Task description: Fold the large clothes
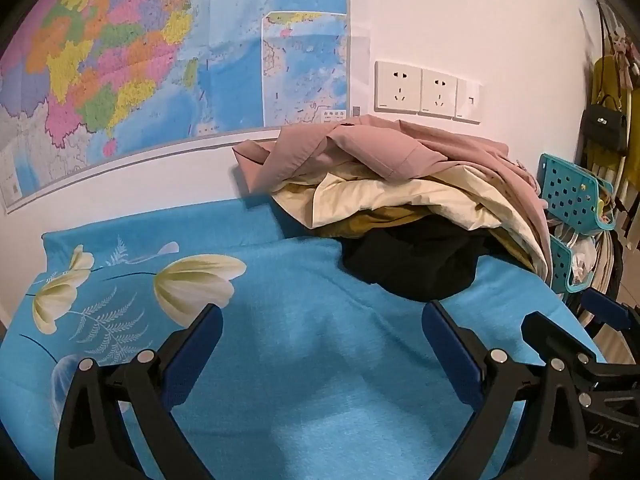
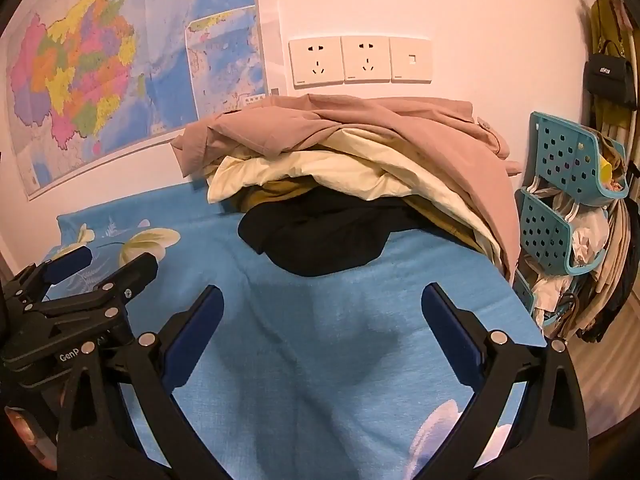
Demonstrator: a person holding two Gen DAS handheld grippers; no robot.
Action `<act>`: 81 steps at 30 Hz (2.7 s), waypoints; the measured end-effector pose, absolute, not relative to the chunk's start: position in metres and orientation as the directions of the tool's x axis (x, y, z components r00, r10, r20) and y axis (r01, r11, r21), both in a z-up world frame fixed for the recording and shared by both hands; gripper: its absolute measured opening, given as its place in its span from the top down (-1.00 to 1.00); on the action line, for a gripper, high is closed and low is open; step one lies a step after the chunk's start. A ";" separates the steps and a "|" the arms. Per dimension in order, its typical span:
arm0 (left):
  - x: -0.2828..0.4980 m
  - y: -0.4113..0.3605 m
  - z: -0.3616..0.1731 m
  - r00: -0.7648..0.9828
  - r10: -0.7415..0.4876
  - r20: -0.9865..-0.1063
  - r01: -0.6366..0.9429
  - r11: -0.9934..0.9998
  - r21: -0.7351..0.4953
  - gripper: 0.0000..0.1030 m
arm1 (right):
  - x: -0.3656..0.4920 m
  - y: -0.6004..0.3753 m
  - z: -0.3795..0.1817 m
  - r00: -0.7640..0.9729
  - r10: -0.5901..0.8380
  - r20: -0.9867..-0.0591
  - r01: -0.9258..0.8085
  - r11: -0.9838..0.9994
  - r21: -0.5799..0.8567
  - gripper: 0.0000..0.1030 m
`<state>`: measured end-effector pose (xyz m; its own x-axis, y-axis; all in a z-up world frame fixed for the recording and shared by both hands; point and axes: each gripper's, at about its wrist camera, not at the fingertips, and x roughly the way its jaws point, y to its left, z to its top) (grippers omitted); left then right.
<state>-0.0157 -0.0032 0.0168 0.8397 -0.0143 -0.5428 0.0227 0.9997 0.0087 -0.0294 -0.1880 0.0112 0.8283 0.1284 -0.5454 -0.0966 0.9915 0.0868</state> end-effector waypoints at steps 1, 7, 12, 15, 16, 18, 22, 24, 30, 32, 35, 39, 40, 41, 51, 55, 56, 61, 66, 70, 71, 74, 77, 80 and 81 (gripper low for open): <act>-0.016 -0.004 0.017 0.840 -0.016 -0.542 0.025 1.000 0.009 -0.87 | -0.030 -0.188 0.012 0.830 0.128 -0.543 -0.096 0.992 0.087 -0.89; -0.018 -0.004 0.017 0.842 -0.023 -0.540 0.030 1.000 0.004 -0.87 | -0.030 -0.189 0.012 0.831 0.128 -0.542 -0.096 0.992 0.087 -0.89; -0.019 -0.005 0.018 0.842 -0.025 -0.539 0.032 0.999 0.003 -0.87 | -0.032 -0.189 0.012 0.833 0.123 -0.539 -0.091 0.992 0.086 -0.89; -0.019 -0.005 0.018 0.842 -0.028 -0.538 0.033 0.999 0.000 -0.87 | -0.032 -0.190 0.012 0.834 0.127 -0.537 -0.094 0.992 0.088 -0.89; -0.019 -0.005 0.018 0.842 -0.028 -0.539 0.032 0.999 0.000 -0.87 | -0.031 -0.190 0.012 0.833 0.128 -0.538 -0.095 0.992 0.088 -0.89; -0.019 -0.005 0.018 0.841 -0.029 -0.540 0.034 0.999 -0.002 -0.87 | -0.031 -0.189 0.012 0.833 0.126 -0.538 -0.094 0.992 0.087 -0.89; -0.020 -0.004 0.019 0.842 -0.031 -0.539 0.034 0.999 -0.005 -0.87 | -0.031 -0.190 0.012 0.833 0.126 -0.539 -0.093 0.992 0.087 -0.89; -0.020 -0.005 0.019 0.841 -0.029 -0.540 0.032 0.999 -0.003 -0.87 | -0.031 -0.190 0.012 0.833 0.125 -0.539 -0.094 0.992 0.086 -0.89; -0.019 -0.005 0.020 0.840 -0.030 -0.542 0.032 0.999 -0.006 -0.87 | -0.030 -0.190 0.013 0.834 0.124 -0.537 -0.093 0.992 0.084 -0.89; -0.019 -0.005 0.020 0.841 -0.031 -0.541 0.033 0.999 -0.006 -0.87 | -0.031 -0.190 0.013 0.836 0.123 -0.534 -0.092 0.992 0.085 -0.89; -0.019 -0.004 0.020 0.840 -0.032 -0.541 0.033 0.999 -0.008 -0.87 | -0.031 -0.190 0.014 0.836 0.123 -0.534 -0.092 0.992 0.085 -0.89; -0.019 -0.005 0.021 0.841 -0.033 -0.541 0.035 0.999 -0.006 -0.87 | -0.031 -0.191 0.014 0.837 0.123 -0.533 -0.092 0.992 0.085 -0.89; -0.018 -0.005 0.021 0.840 -0.034 -0.541 0.036 0.999 -0.008 -0.87 | -0.031 -0.191 0.014 0.838 0.123 -0.532 -0.091 0.992 0.085 -0.89; -0.018 -0.005 0.021 0.841 -0.035 -0.540 0.036 0.999 -0.009 -0.87 | -0.031 -0.191 0.014 0.837 0.124 -0.532 -0.093 0.992 0.085 -0.89; -0.017 -0.005 0.020 0.839 -0.039 -0.543 0.038 0.999 -0.013 -0.87 | -0.030 -0.191 0.015 0.838 0.126 -0.531 -0.095 0.992 0.085 -0.89; -0.016 -0.005 0.020 0.839 -0.038 -0.543 0.038 0.999 -0.012 -0.87 | -0.029 -0.190 0.018 0.842 0.123 -0.526 -0.098 0.992 0.076 -0.89; -0.016 -0.005 0.020 0.839 -0.038 -0.543 0.037 0.999 -0.012 -0.87 | -0.028 -0.190 0.019 0.843 0.123 -0.524 -0.099 0.992 0.074 -0.89; -0.014 -0.005 0.020 0.838 -0.041 -0.544 0.038 0.999 -0.016 -0.87 | -0.025 -0.191 0.021 0.843 0.127 -0.522 -0.105 0.992 0.072 -0.89; -0.011 -0.006 0.020 0.835 -0.047 -0.549 0.040 0.999 -0.024 -0.87 | -0.022 -0.192 0.022 0.846 0.124 -0.519 -0.108 0.992 0.062 -0.89; -0.008 -0.008 0.020 0.834 -0.051 -0.550 0.045 0.999 -0.024 -0.87 | -0.019 -0.195 0.023 0.848 0.125 -0.514 -0.111 0.992 0.059 -0.89; -0.006 -0.008 0.021 0.833 -0.053 -0.550 0.047 0.999 -0.025 -0.87 | -0.018 -0.195 0.023 0.849 0.125 -0.513 -0.112 0.992 0.057 -0.89; -0.003 -0.009 0.021 0.831 -0.063 -0.553 0.054 0.998 -0.033 -0.87 | -0.015 -0.197 0.023 0.851 0.125 -0.511 -0.119 0.992 0.046 -0.89; 0.004 -0.010 0.021 0.823 -0.076 -0.563 0.060 0.997 -0.046 -0.87 | -0.011 -0.198 0.024 0.848 0.133 -0.513 -0.130 0.991 0.041 -0.89; 0.012 -0.010 0.021 0.814 -0.097 -0.572 0.072 0.995 -0.066 -0.87 | -0.005 -0.198 0.026 0.850 0.128 -0.510 -0.144 0.990 0.009 -0.89; 0.016 -0.010 0.021 0.807 -0.108 -0.580 0.079 0.994 -0.075 -0.87 | -0.003 -0.199 0.028 0.851 0.128 -0.509 -0.148 0.989 0.003 -0.89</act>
